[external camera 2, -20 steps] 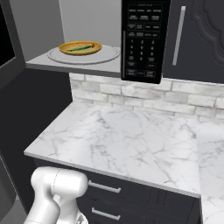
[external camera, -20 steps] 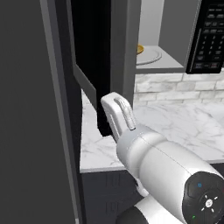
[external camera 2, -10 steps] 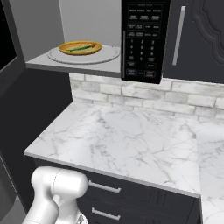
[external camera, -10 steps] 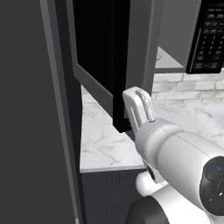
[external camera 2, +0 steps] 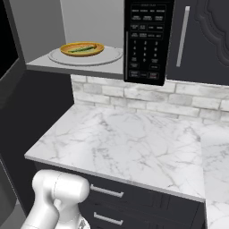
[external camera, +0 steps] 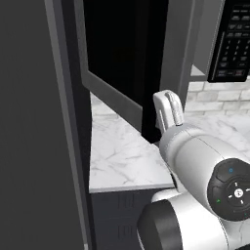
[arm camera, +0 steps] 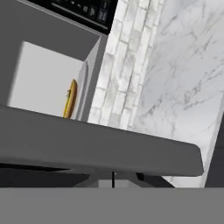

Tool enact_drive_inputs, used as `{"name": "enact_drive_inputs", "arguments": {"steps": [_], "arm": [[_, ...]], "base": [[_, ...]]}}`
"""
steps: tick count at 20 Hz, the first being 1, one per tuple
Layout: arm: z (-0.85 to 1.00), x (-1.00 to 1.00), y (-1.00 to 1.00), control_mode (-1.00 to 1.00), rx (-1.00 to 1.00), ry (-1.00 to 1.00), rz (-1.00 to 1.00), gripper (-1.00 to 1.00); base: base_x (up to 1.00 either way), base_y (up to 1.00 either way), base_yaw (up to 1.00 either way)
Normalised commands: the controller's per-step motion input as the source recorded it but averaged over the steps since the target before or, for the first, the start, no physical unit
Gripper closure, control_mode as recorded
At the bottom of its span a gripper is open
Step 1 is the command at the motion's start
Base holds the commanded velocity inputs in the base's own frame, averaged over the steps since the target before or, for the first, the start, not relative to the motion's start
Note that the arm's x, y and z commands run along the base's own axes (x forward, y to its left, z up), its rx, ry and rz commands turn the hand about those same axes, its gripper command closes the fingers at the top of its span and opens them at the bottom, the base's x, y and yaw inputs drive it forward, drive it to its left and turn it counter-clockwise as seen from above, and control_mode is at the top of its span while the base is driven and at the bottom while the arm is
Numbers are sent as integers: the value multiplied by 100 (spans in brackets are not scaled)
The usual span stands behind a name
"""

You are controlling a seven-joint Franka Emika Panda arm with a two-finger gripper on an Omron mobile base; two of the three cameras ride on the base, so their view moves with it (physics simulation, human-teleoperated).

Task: Transport the fish from the fridge to the microwave and turn on the microwave.

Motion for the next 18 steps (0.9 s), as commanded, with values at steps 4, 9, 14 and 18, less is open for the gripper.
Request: {"name": "enact_drive_inputs", "arguments": {"steps": [4, 9, 14, 18], "arm": [[0, 44, -39, -100, 0, 0, -10, 100], [0, 47, -27, -100, 0, -4, -3, 100], [0, 43, -19, -100, 0, -6, 0, 100], [0, 54, -19, -100, 0, -1, 0, 100]], "base": [[0, 0, 0], [0, 0, 0], [0, 0, 0], [0, 0, 0]]}}
